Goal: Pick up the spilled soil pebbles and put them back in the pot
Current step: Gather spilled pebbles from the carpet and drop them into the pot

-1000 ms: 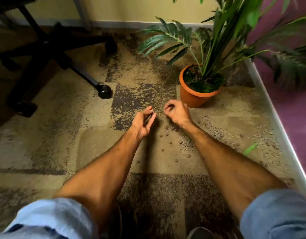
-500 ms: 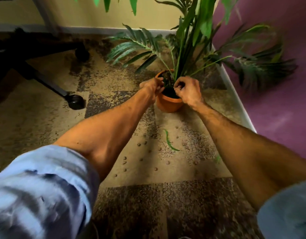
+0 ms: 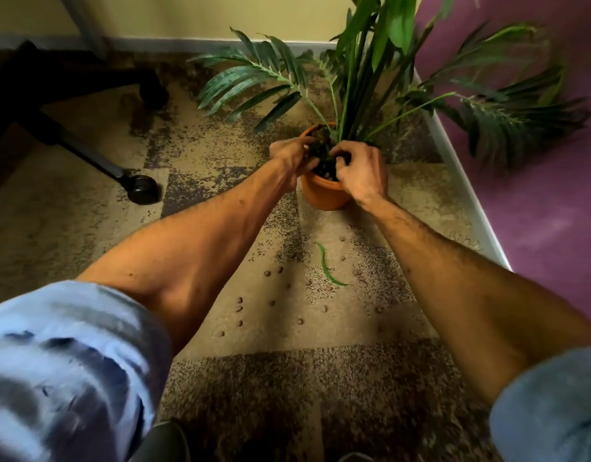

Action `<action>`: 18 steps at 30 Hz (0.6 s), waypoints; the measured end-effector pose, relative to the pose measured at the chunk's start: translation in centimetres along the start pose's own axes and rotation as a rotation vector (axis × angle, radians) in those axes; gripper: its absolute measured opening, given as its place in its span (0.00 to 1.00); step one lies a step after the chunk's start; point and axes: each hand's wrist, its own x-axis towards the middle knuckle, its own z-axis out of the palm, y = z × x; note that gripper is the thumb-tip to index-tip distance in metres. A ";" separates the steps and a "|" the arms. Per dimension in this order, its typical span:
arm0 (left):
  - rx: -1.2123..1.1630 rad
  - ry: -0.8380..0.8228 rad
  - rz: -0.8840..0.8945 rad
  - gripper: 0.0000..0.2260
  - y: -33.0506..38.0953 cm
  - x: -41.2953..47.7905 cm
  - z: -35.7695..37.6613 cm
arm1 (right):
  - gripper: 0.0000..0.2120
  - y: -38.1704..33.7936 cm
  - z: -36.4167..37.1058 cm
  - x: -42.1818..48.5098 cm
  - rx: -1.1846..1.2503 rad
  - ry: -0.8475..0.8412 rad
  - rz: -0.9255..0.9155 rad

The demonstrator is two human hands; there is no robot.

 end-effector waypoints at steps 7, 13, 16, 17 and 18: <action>-0.091 0.036 0.058 0.14 -0.5 -2.6 -2.4 | 0.09 -0.5 0.1 -3.5 -0.091 0.125 -0.170; 0.058 0.179 0.094 0.15 -4.8 -5.4 -9.6 | 0.09 -3.6 3.5 -9.0 -0.026 -0.208 0.007; 0.337 0.316 0.107 0.13 -8.6 -6.2 -14.2 | 0.10 -4.3 6.0 -12.7 -0.002 -0.566 0.144; 0.486 0.342 0.123 0.12 -9.9 -6.5 -15.9 | 0.11 -4.2 6.7 -14.0 -0.018 -0.593 0.167; 0.638 0.363 0.139 0.12 -11.0 -7.0 -17.7 | 0.11 -4.2 7.3 -15.2 -0.039 -0.593 0.183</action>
